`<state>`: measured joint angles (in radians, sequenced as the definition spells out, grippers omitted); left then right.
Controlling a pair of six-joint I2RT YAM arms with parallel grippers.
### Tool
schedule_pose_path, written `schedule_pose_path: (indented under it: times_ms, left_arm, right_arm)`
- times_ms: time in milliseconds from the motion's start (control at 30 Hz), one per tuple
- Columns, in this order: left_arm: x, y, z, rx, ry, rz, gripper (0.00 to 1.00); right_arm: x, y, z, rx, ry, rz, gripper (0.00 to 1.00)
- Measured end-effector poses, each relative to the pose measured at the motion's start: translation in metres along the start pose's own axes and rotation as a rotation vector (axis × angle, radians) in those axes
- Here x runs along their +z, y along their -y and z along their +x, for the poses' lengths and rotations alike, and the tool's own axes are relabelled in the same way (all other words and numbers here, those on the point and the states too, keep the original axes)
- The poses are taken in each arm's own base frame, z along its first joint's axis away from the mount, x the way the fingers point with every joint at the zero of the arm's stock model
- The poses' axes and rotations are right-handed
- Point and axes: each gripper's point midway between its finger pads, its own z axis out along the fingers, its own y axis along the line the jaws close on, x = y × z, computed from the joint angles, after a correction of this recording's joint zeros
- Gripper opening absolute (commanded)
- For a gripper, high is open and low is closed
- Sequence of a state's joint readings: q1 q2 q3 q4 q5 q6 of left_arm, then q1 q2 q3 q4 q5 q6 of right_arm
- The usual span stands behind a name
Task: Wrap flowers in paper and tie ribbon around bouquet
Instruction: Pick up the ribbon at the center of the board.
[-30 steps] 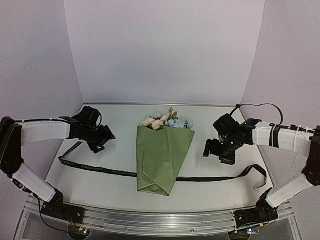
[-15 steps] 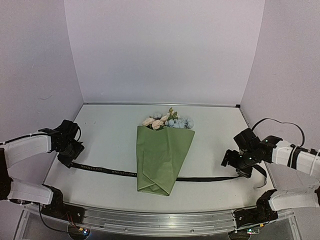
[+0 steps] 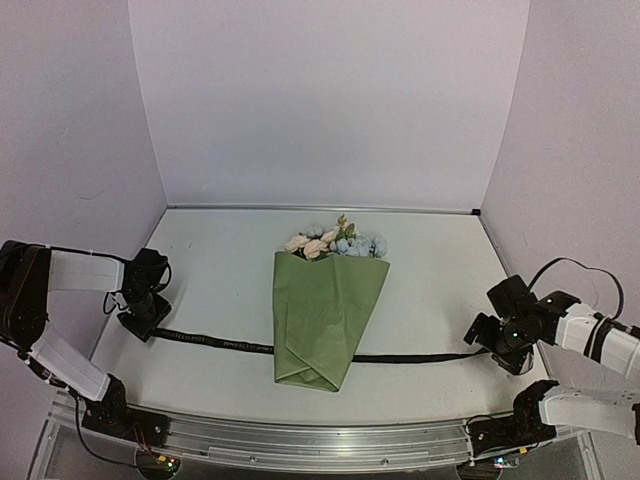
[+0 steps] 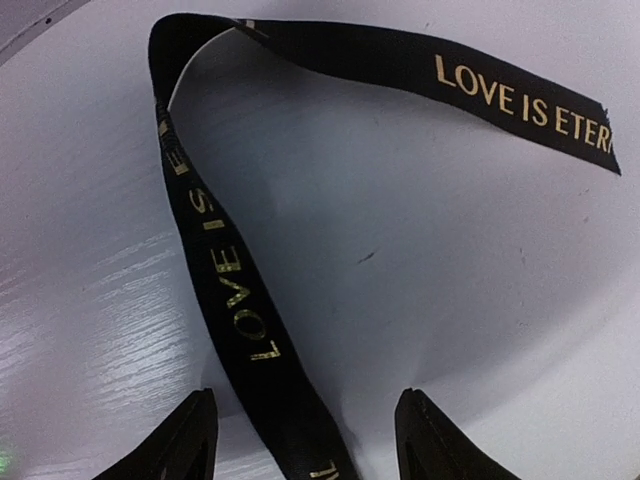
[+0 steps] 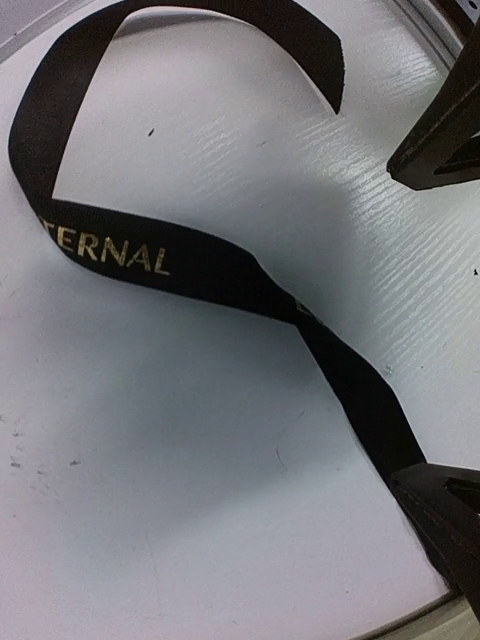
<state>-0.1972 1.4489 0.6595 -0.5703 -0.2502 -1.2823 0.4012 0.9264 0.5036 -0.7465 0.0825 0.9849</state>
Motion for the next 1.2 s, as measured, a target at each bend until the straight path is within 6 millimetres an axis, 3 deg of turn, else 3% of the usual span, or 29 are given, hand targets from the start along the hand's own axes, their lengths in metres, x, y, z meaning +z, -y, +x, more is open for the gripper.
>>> schedule_pose_path:
  times_ms: [167, 300, 500, 667, 767, 867, 1033, 1200]
  left_arm:
    - [0.003, 0.009, -0.003, -0.002, 0.009, 0.010, 0.23]
    - [0.007, 0.015, -0.005, 0.015, 0.014, 0.020, 0.04]
    - [0.009, 0.029, -0.006, 0.035, 0.013, 0.058, 0.00]
    - [0.009, 0.037, -0.006, 0.058, 0.007, 0.089, 0.00]
    - [0.009, 0.042, -0.005, 0.077, 0.002, 0.108, 0.00]
    - [0.009, 0.045, -0.004, 0.096, -0.005, 0.125, 0.00]
    - [0.008, 0.051, -0.002, 0.126, -0.017, 0.150, 0.00]
    - [0.008, 0.061, 0.000, 0.160, -0.030, 0.181, 0.00]
  right_arm:
    - [0.003, 0.009, -0.003, 0.038, 0.005, 0.027, 0.98]
    - [0.008, 0.017, -0.004, 0.068, 0.000, 0.064, 0.98]
    - [0.018, 0.028, -0.009, 0.125, -0.007, 0.131, 0.94]
    - [0.036, 0.023, -0.011, 0.174, -0.029, 0.147, 0.85]
    - [0.047, 0.018, -0.008, 0.187, -0.071, 0.166, 0.73]
    - [0.051, 0.008, -0.015, 0.206, -0.064, 0.148, 0.51]
    - [0.055, 0.002, -0.020, 0.236, -0.048, 0.135, 0.02]
    - [0.062, -0.010, -0.031, 0.235, -0.060, 0.149, 0.00]
